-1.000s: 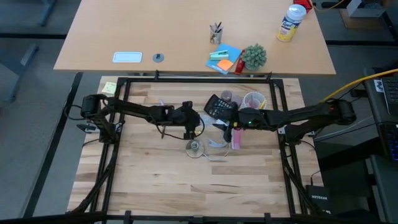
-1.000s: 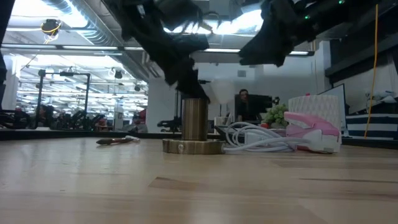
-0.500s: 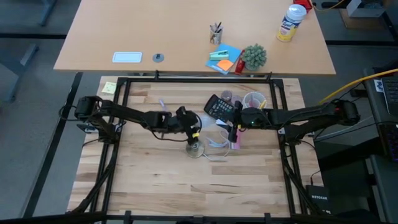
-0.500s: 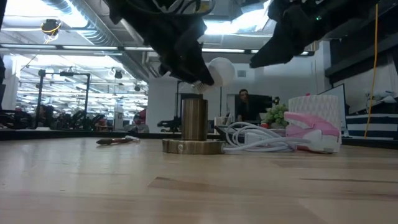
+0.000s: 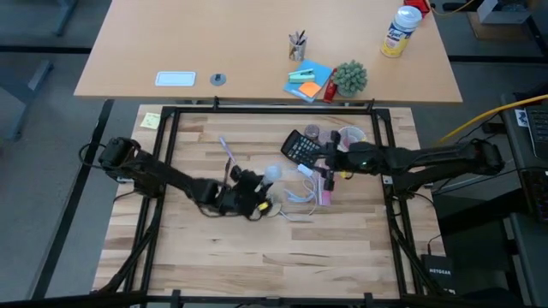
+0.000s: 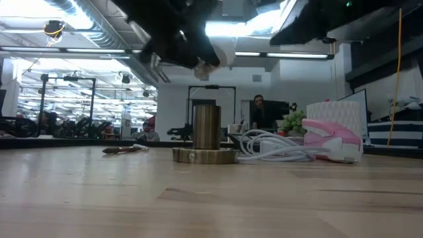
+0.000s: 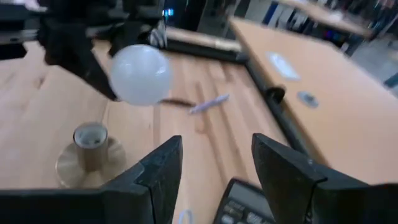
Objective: Screw lightbulb
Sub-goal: Insert the lightbulb into the gold lamp
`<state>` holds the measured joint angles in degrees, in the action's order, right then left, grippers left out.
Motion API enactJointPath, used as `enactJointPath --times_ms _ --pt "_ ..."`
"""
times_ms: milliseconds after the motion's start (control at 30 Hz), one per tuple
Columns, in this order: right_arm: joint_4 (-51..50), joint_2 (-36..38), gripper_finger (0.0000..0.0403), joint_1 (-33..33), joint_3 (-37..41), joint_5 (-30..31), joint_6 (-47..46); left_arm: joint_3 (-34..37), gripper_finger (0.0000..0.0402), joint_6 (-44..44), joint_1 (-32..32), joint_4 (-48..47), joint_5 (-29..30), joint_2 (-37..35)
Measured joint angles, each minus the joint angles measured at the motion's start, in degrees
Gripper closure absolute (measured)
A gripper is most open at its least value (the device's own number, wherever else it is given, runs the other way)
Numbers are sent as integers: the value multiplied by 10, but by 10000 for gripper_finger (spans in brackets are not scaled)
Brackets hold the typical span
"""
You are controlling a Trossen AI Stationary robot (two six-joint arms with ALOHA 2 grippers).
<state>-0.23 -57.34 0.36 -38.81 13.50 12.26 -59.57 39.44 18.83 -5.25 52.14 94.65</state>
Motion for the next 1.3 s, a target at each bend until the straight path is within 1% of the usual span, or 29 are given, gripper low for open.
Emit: enactJointPath --times_ms 133,167,300,367,467,600,733,867,933,1067,1133,1233,1300 --pt "0 47 205 -6 0 -2 15 0 259 57 54 -2 93 0" --pt "1 53 205 -9 0 -10 14 0 259 68 66 -2 115 0" --pt "9 58 205 -28 9 -63 6 0 259 101 102 5 205 10" --pt "39 50 205 -40 26 -94 -15 0 259 114 110 12 232 27" --pt "101 33 205 -47 67 -145 -43 0 259 127 112 50 242 62" --pt "214 -6 205 -45 107 -150 -69 0 259 113 104 128 254 113" --pt "293 -73 205 -45 116 -159 -99 1 259 91 101 183 281 144" --pt "385 -162 205 -45 116 -187 -130 1 259 99 104 178 284 149" --pt "442 -206 205 -45 116 -190 -147 1 259 96 104 179 294 150" --pt "547 -275 205 -45 116 -189 -178 1 259 100 102 180 294 161" --pt "570 -301 205 -45 109 -187 -183 1 259 113 99 179 292 173" --pt "569 -326 205 -45 91 -187 -183 1 259 144 99 180 284 188" --pt "566 -338 205 -45 85 -191 -184 2 259 150 99 176 275 190"
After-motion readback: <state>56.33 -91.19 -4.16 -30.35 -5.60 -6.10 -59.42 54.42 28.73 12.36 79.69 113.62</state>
